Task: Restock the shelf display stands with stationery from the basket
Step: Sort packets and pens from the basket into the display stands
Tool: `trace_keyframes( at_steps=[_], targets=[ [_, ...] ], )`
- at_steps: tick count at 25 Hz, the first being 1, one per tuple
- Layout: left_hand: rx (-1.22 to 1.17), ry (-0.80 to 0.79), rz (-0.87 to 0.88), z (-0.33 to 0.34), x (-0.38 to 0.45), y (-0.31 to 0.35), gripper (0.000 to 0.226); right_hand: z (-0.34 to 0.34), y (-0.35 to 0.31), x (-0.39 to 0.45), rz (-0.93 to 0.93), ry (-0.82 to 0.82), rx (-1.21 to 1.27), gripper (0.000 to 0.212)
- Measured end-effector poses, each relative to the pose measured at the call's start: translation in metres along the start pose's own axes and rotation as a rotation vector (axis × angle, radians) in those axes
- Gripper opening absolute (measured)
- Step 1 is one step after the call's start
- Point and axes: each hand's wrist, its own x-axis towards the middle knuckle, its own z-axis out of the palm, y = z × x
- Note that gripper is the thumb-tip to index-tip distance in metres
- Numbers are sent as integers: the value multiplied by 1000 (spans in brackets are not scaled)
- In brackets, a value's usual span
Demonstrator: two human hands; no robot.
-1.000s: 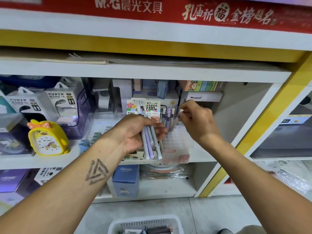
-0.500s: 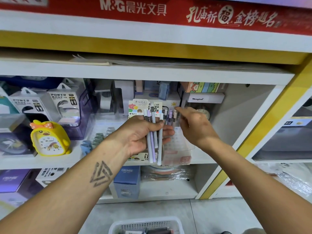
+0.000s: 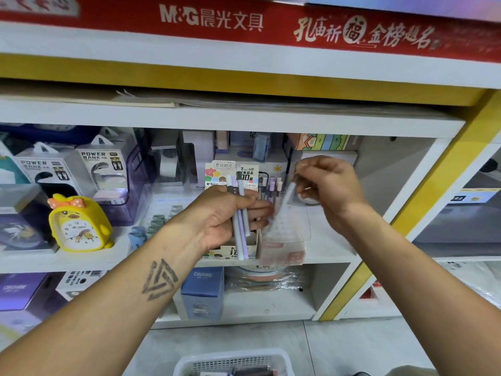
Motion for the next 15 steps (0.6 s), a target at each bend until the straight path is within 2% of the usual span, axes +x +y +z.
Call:
trace_keyframes(
  at_steps=[2,7,9,12,15],
  targets=[
    [11,76,27,-3,1,3,28,-7,0,4,-118,113,-126,7],
    [23,95,5,-3,0,5,28,-1,19,1,-338,57,-715,8],
    [33,87,10,-4,0,4,26,-2,22,3,-364,61,-723,8],
    [37,69,3,-5,-1,3,24,0,25,6,-360,23,-598,9],
    [47,76,-4,-7,-1,3,21,7,31,6,-355,-13,-631,8]
  ],
)
